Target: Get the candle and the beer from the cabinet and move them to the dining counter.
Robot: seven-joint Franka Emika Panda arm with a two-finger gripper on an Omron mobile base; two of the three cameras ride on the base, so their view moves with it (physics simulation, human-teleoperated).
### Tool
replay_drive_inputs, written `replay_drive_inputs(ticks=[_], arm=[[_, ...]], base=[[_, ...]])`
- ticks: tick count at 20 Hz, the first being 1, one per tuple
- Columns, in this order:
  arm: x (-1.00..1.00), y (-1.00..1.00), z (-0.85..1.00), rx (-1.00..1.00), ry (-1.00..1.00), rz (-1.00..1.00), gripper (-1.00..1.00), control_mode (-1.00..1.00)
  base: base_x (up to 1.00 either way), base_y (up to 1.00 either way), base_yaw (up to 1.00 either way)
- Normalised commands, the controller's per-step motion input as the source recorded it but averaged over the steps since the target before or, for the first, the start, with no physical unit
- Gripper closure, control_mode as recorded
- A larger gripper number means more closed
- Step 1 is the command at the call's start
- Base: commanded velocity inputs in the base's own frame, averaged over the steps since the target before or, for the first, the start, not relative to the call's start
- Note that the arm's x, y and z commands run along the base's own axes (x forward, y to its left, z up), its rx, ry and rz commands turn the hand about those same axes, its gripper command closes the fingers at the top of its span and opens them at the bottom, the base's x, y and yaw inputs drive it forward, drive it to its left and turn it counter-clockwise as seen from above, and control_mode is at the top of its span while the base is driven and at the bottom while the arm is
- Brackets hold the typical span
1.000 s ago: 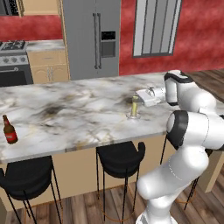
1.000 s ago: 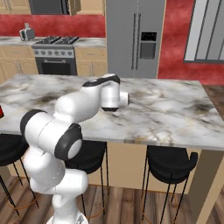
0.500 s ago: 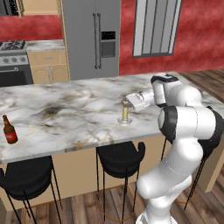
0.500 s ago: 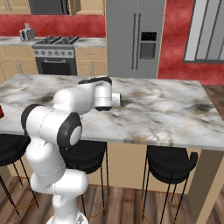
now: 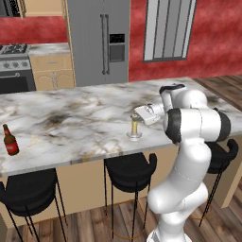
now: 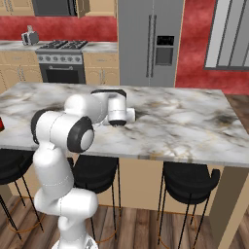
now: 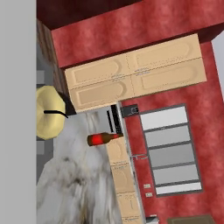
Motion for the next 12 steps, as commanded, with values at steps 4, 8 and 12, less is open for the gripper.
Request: replay_drive_inputs(ticks=[4,8,12], arm=[[0.16,0.00,-0.07,-0.04,0.00,0.00,1.00,-1.00],[0.25,0.00,-0.18,-0.04,0.00,0.00,1.00,-1.00],[0.35,0.00,-0.19,-0.02,0.00,0.00,1.00,-1.00]], base=[[0.00,0.00,0.00],[0.00,0.00,0.00],[0.00,0.00,0.00]])
